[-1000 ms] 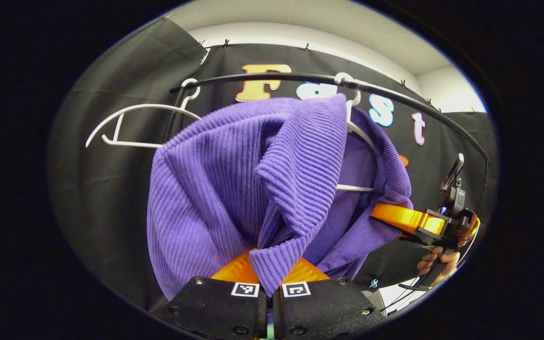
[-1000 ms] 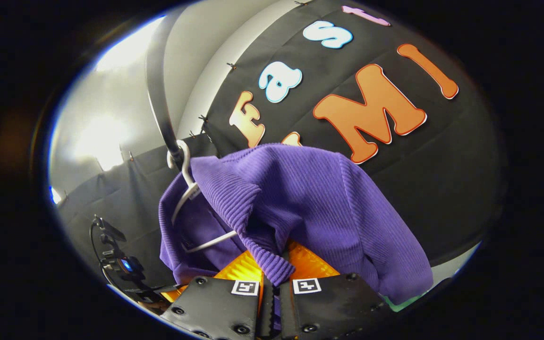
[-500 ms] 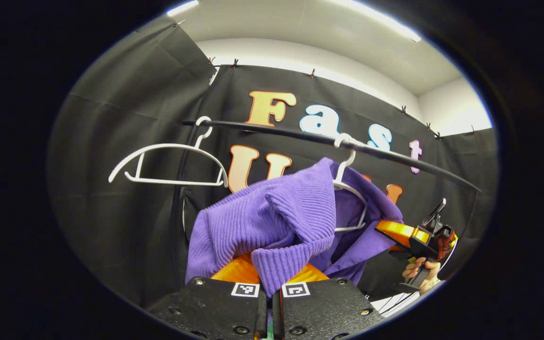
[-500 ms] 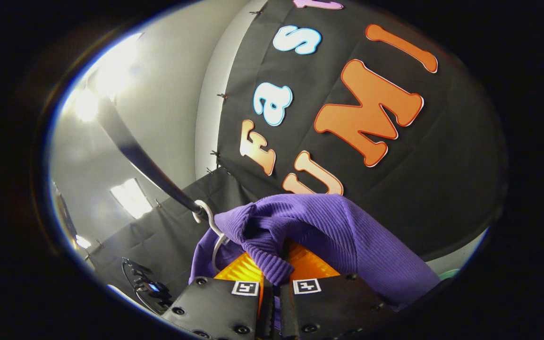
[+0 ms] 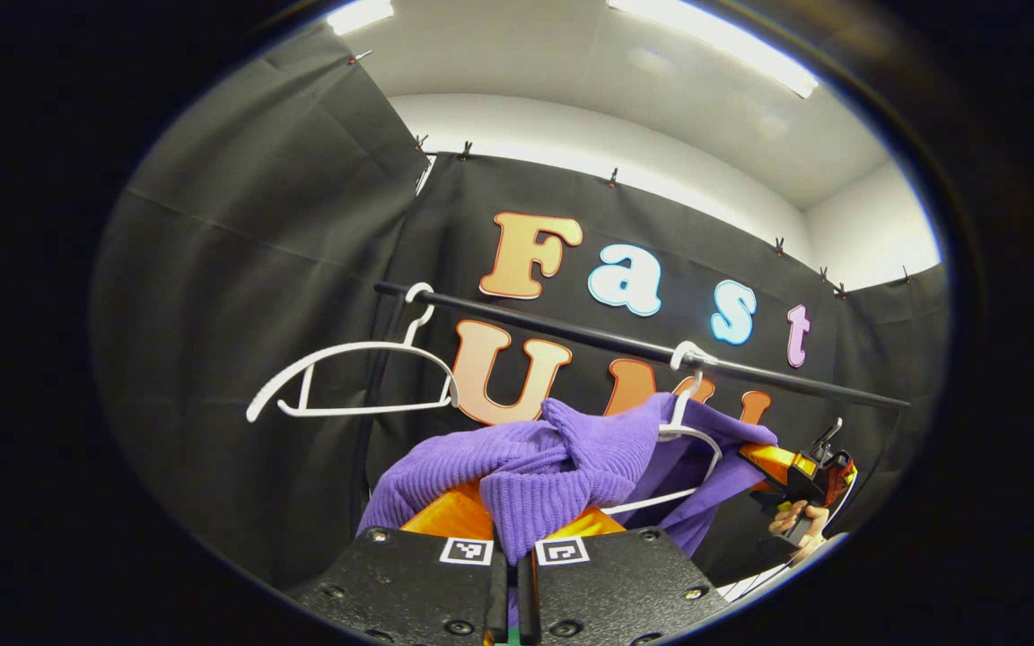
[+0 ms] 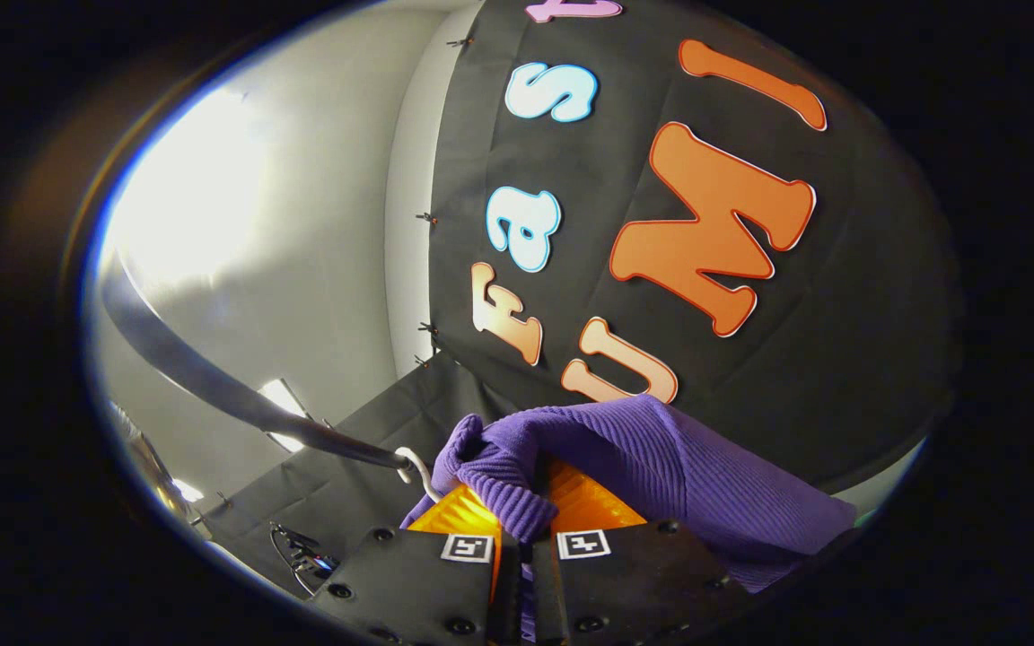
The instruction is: Grasp the clothes on the hanger with both hands and then place them into the laundry hamper below.
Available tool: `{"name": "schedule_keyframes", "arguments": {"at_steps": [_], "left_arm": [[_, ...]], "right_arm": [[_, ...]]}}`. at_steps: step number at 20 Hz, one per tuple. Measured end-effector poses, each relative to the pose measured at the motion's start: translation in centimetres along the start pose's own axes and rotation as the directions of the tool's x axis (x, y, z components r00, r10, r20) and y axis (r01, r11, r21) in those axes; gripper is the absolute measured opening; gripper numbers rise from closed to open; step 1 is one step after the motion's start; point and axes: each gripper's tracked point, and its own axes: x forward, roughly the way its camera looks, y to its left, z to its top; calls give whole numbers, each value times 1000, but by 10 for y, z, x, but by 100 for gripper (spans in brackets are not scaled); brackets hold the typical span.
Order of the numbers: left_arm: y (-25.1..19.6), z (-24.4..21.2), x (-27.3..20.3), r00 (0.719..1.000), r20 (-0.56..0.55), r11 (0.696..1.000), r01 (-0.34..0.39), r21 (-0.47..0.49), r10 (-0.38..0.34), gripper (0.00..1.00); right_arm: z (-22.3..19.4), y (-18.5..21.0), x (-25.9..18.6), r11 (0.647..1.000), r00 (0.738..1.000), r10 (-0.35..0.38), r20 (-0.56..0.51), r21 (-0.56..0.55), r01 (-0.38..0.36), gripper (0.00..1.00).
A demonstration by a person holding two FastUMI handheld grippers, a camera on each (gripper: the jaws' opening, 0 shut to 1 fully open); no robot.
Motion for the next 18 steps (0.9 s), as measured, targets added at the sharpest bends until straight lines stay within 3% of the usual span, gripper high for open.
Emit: {"name": "schedule_keyframes", "arguments": {"at_steps": [4, 9, 14, 18], "left_arm": [[15, 12, 15, 1000, -3, 1000, 1, -11, -1, 4], [32, 22, 40, 1000, -18, 998, 24, -52, -25, 4], [43, 14, 70, 997, -63, 999, 40, 21, -39, 4], [41, -2, 89, 993, -100, 995, 65, 72, -57, 6]], "right_arm": [[19, -6, 5, 997, 1000, 1, 11, 73, -2, 13], [30, -12, 17, 998, 1000, -21, 3, 62, 21, 12], [47, -29, 26, 993, 996, -87, 8, 77, 86, 12], [63, -56, 28, 981, 982, -186, 37, 73, 182, 12]]}}
